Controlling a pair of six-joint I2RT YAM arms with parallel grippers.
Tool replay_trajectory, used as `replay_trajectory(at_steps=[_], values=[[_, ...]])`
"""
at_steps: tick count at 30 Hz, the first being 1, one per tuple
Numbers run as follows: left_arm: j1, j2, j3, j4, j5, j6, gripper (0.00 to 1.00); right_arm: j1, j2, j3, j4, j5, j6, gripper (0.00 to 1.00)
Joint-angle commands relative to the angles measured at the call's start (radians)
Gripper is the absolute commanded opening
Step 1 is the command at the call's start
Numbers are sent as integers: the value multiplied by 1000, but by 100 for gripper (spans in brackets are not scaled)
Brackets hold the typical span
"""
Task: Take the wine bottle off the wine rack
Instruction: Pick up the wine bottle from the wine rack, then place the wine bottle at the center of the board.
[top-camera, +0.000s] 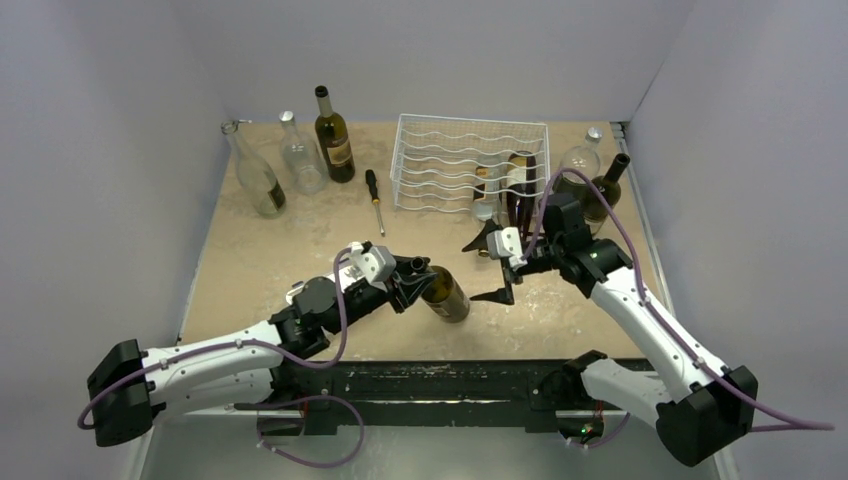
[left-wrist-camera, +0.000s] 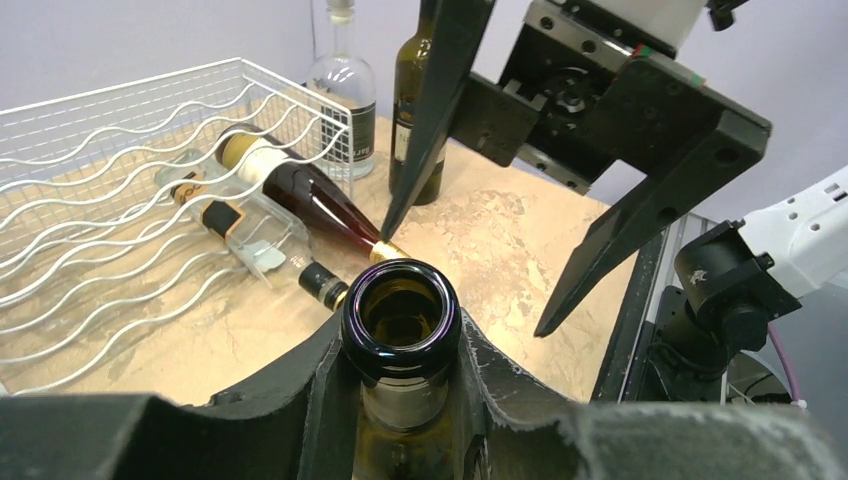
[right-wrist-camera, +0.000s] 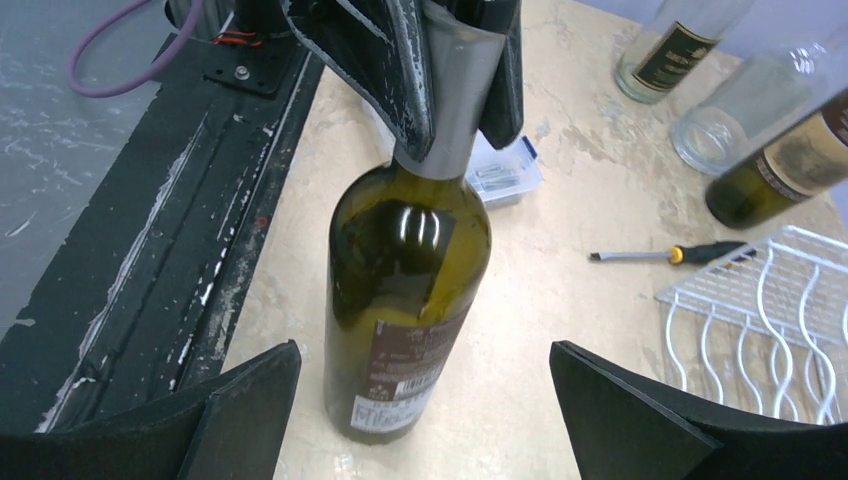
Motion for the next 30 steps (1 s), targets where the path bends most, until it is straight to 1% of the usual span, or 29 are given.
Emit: replay_trajectory(at_steps=[1,5,9,14,18,22,30], values=[[-2,-51,104,23,-49,-50,0,-49,-69,30,-69,-7,38,99],[-2,-60,145,-36,-71,-73,0,-85,-121,9,-101,37,79,99],[-2,-58,193,-108,-119,-111,0,-149,-192,-62,-48,100,149,99],[-2,-46,251,-192,-152,-138,0,-205,-217,-65,-23,127,171,99],[0,-34,293,-248,-171,-148,0,-224,-234,-80,11,166,194,99],[6,-20,328,-291,-194,-145,0,-229,-239,-89,19,171,197,99],[90,19,390,-350,-178,-160,0,-235,-249,-99,24,181,188,99]])
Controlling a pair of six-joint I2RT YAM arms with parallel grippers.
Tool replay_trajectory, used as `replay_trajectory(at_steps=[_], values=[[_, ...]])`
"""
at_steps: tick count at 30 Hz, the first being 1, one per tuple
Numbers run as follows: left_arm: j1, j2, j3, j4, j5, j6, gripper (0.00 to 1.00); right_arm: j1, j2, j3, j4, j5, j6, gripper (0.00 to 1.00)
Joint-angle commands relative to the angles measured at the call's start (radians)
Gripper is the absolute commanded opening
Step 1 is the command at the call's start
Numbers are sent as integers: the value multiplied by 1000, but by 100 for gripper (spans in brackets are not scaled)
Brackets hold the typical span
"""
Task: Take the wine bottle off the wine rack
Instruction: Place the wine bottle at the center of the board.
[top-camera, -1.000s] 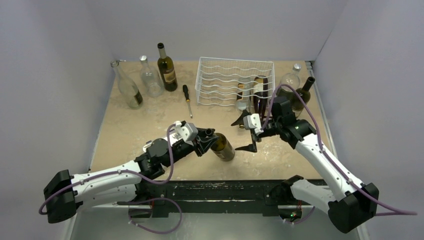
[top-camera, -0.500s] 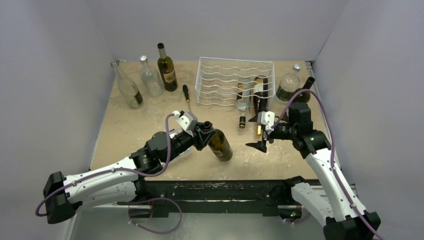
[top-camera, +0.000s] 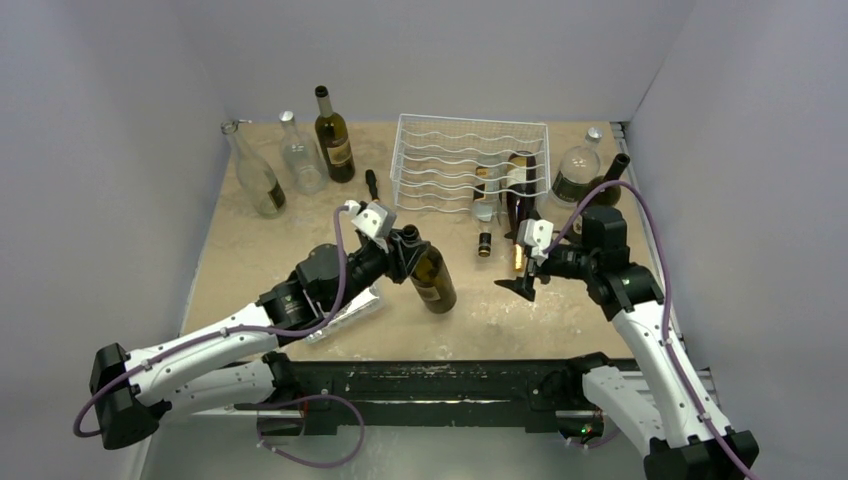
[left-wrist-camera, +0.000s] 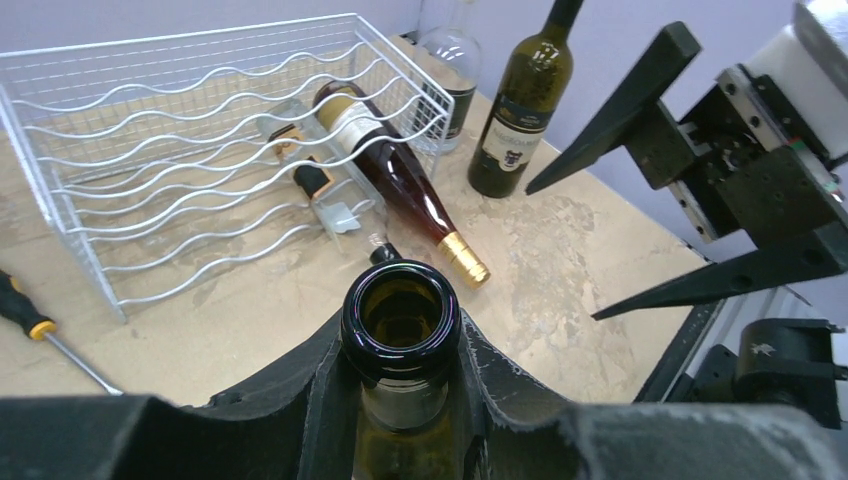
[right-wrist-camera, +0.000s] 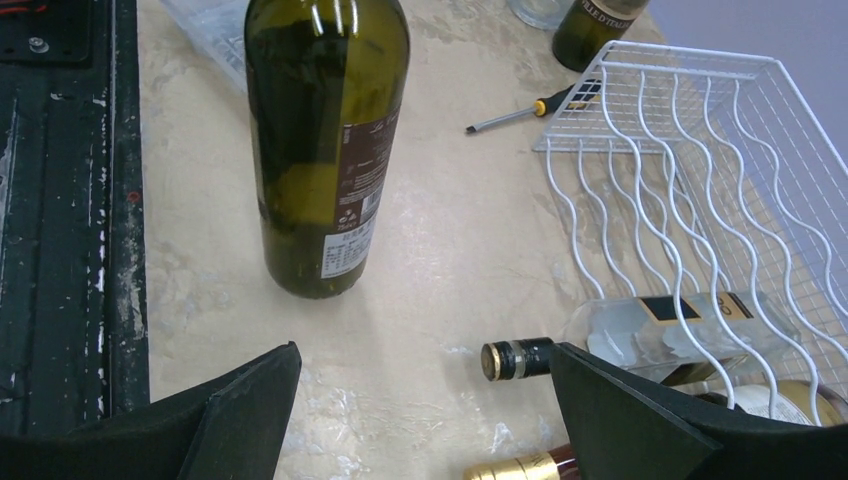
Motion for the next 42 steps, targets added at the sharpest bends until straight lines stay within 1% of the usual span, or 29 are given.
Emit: replay_trajectory(at_steps=[1,6,20,34,42], values=[[56,-3,102,81,3,-33,0,-7,-19,-12,27,15,11,99],[149,3,141,30,51,-52,0,-9,-17,-16,30,24,9,99],[343,24,261,-98,72,-29,0,-9,-16,-18,21,26,-7,99],[520,39,299,-124,69,28,0,-10,-11,-19,12,22,-19,99],[630,64,296,-117,103,49,0,-10,-9,-18,7,19,-24,99]])
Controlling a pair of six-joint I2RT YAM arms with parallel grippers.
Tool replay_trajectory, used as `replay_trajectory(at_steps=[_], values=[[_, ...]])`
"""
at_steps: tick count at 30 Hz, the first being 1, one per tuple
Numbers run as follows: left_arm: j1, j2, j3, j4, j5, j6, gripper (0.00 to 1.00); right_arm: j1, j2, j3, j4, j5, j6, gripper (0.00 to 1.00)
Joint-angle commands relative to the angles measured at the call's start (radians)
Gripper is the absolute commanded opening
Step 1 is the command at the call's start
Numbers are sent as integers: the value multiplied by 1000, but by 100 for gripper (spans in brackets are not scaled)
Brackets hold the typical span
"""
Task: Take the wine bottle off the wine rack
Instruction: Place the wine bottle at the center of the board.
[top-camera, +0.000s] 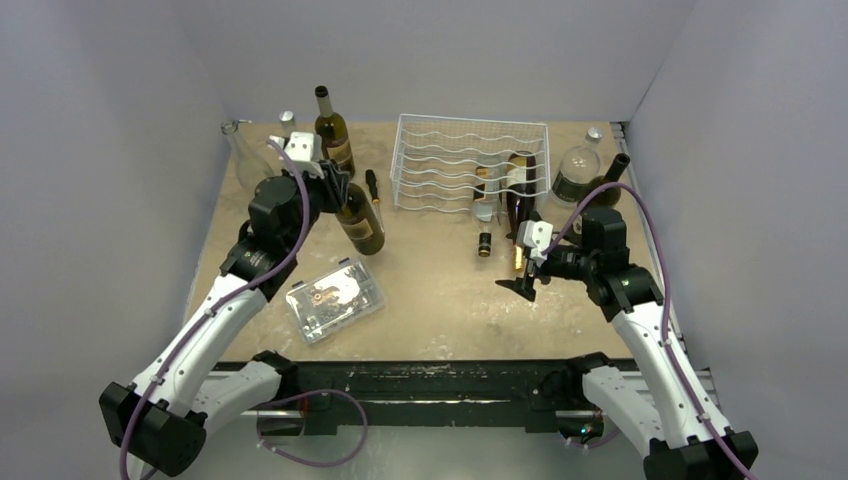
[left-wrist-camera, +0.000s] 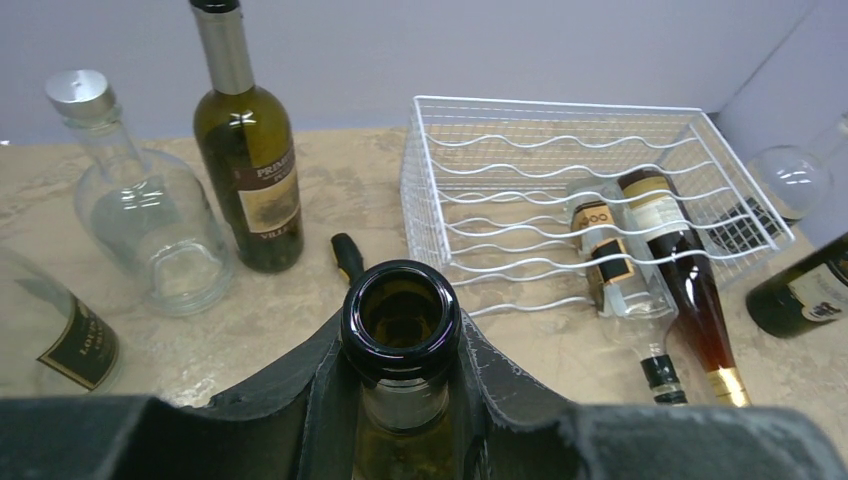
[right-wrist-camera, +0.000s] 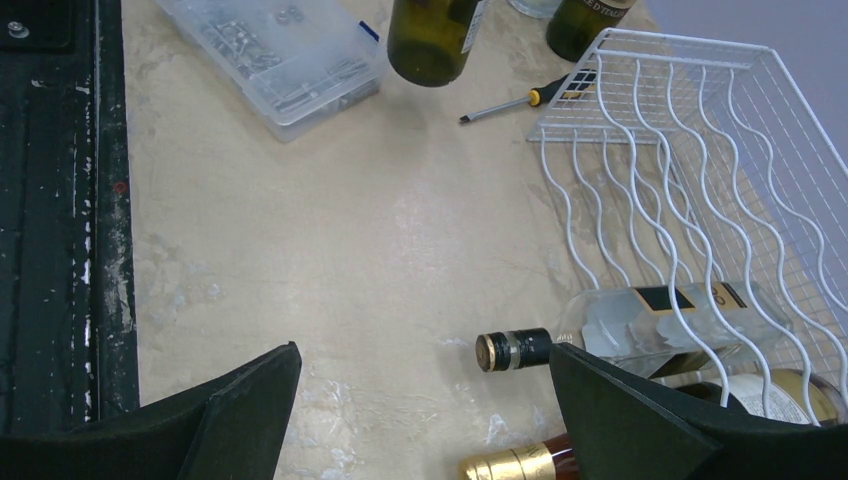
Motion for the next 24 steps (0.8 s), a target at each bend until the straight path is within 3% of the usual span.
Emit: replay_trajectory(at_steps=[1,24], values=[[59,-4,70,132,29,27,0,-6,0,-3,1,-2,-13,99],[315,102,69,256,82,93,0,-5,14,-2,-15,-9,-30,99]])
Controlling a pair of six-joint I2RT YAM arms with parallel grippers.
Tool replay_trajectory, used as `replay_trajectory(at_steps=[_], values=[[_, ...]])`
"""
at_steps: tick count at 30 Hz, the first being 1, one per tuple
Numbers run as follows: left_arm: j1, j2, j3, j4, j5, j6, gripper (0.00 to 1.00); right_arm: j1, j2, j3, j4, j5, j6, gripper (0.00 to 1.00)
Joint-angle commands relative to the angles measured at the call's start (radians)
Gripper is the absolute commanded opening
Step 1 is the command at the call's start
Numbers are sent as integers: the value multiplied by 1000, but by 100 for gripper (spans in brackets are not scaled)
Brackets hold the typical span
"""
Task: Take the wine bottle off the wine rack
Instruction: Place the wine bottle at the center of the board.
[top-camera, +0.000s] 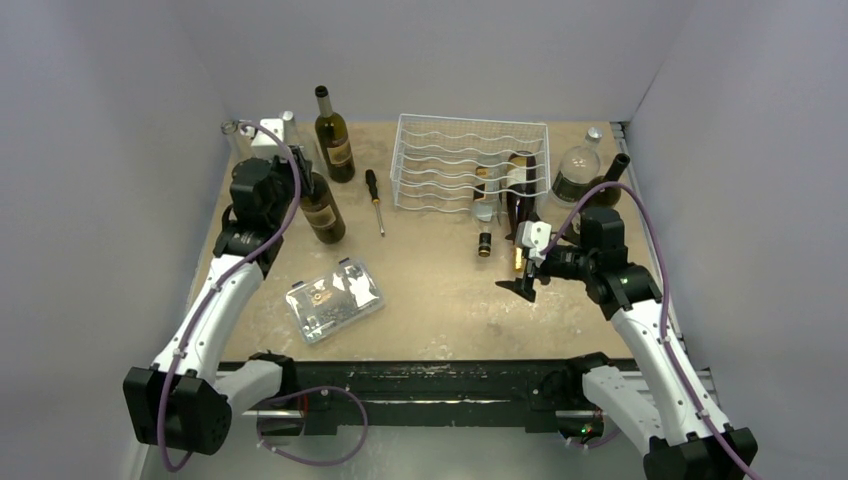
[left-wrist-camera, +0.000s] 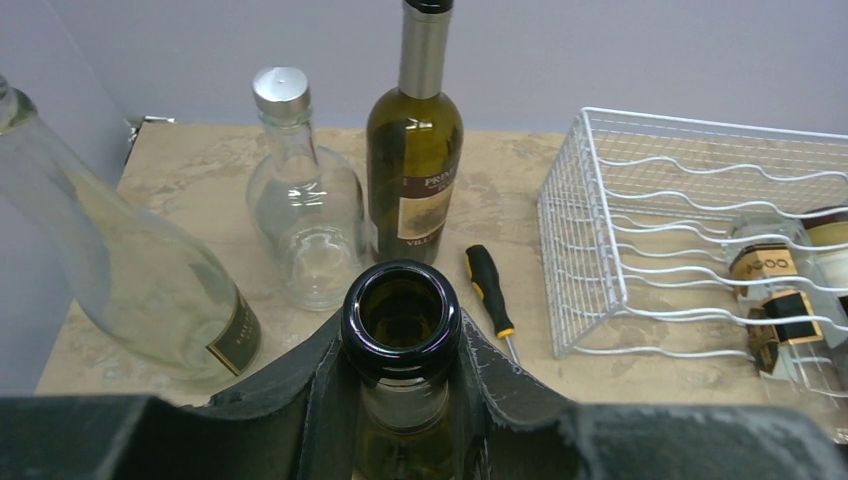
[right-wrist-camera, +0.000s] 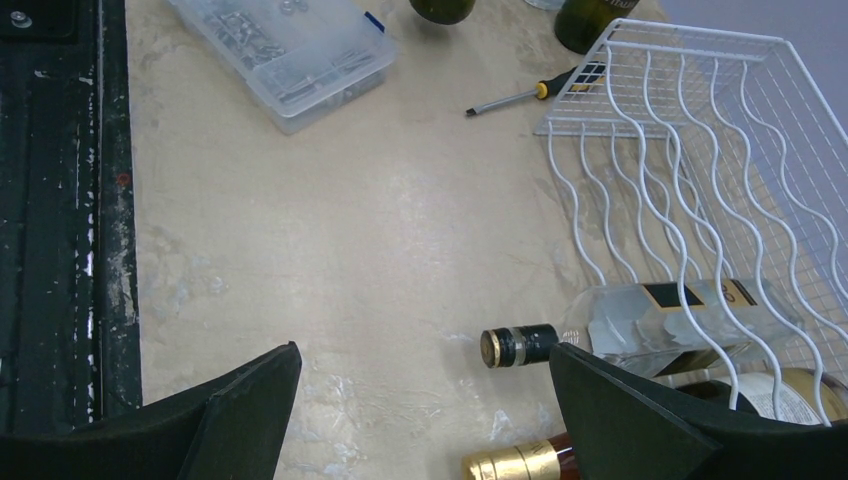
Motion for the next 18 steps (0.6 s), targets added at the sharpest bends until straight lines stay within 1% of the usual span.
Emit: replay_trajectory(at_steps=[1,10,18], values=[[45,6,70,208,11,21,0,-5,1,-2,-1,-8,-12,99],[111,82,91,269,20,43,0,-6,7,-3,-1,-7,-14,99],[148,147,117,295,26,55,0,-6,12,-3,-2,-5,-17,99]])
